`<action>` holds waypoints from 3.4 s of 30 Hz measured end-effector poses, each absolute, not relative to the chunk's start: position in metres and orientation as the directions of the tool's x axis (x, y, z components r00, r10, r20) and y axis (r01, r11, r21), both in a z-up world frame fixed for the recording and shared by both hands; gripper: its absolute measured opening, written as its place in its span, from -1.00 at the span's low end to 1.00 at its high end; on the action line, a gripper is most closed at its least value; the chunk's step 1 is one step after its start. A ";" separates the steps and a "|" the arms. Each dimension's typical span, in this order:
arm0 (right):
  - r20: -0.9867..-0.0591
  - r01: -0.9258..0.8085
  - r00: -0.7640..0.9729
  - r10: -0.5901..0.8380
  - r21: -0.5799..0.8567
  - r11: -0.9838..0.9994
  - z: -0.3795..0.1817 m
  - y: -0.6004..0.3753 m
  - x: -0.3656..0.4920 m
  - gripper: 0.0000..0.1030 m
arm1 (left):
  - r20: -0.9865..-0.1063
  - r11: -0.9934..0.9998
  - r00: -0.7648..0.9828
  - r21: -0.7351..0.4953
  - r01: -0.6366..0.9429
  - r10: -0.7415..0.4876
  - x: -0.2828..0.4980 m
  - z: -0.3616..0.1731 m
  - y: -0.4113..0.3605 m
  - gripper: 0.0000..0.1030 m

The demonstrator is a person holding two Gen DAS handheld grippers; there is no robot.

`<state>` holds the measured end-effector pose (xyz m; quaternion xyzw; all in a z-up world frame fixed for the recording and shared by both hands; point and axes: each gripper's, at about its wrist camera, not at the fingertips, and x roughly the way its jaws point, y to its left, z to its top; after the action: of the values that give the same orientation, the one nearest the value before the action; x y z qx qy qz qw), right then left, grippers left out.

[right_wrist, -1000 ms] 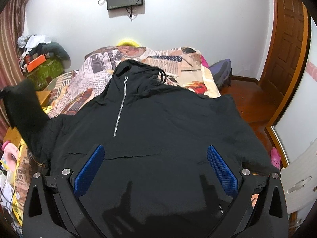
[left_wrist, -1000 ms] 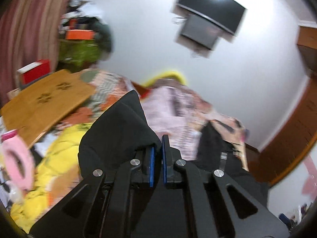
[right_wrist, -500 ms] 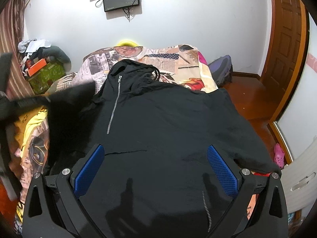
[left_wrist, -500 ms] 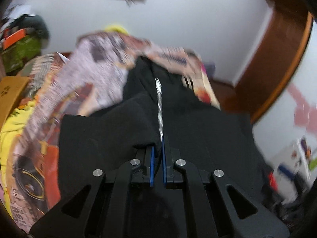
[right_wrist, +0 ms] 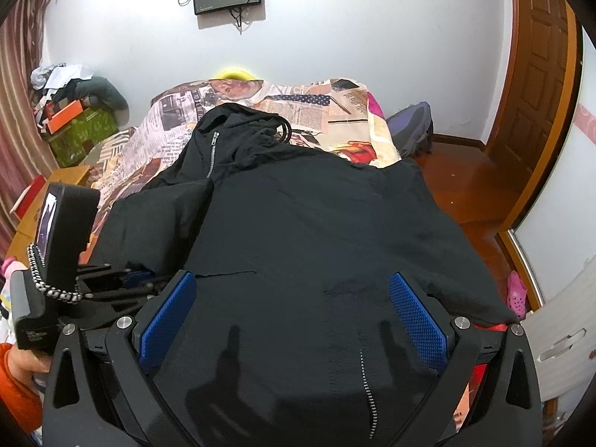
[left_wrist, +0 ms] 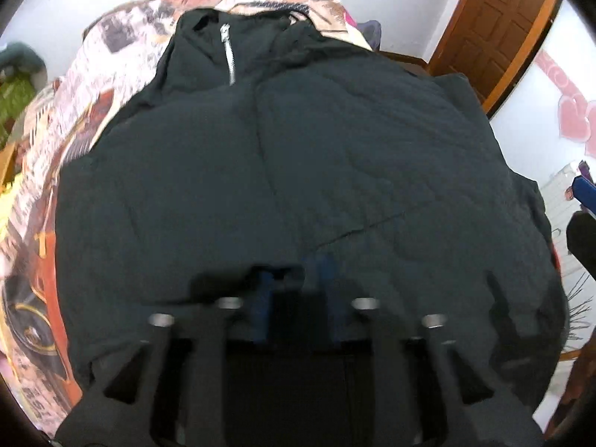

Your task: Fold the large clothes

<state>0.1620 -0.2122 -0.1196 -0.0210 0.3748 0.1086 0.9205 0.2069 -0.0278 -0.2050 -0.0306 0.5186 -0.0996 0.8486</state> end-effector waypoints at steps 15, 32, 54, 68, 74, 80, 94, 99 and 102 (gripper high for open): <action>-0.664 -0.308 0.716 0.213 -0.027 0.951 -0.106 -0.172 0.166 1.00 | -0.778 0.997 0.624 -0.075 0.011 -0.065 0.168 -0.140 0.060 0.23; -0.797 -0.680 0.463 0.388 -0.038 0.732 -0.152 -0.025 0.192 0.86 | -0.753 0.965 0.642 -0.037 -0.261 0.145 0.134 -0.141 0.185 0.33; -0.863 -0.715 0.432 0.262 -0.151 0.682 -0.200 0.027 0.217 -0.59 | -0.771 0.953 0.617 -0.044 -0.298 0.158 0.129 -0.159 0.202 0.33; -0.688 -0.562 0.599 0.410 0.003 0.827 -0.090 -0.085 0.219 -0.65 | -0.756 0.971 0.639 -0.022 -0.240 0.141 0.140 -0.146 0.166 0.33; -0.692 -0.461 0.621 0.368 0.057 0.886 -0.100 -0.137 0.227 -0.66 | -0.754 0.976 0.642 -0.008 -0.217 0.136 0.144 -0.142 0.149 0.33; -0.752 -0.364 0.553 0.360 0.171 0.916 -0.140 -0.176 0.235 -0.66 | -0.763 0.983 0.635 0.002 -0.185 0.121 0.149 -0.141 0.131 0.33; -0.789 -0.256 0.518 0.332 0.227 0.940 -0.154 -0.230 0.226 -0.44 | -0.791 0.994 0.608 0.005 -0.112 0.073 0.163 -0.154 0.093 0.33; -0.772 -0.212 0.555 0.310 0.229 0.950 -0.141 -0.257 0.216 -0.42 | -0.791 0.996 0.610 -0.001 -0.092 0.055 0.168 -0.154 0.080 0.33; -0.754 -0.160 0.592 0.285 0.236 0.958 -0.129 -0.278 0.210 -0.20 | -0.787 0.997 0.615 -0.001 -0.078 0.047 0.172 -0.151 0.072 0.33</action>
<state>0.2102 -0.2776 -0.1294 0.0718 0.4342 0.1250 0.8892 0.1716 0.0718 -0.1513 -0.0177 0.4375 0.0346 0.8984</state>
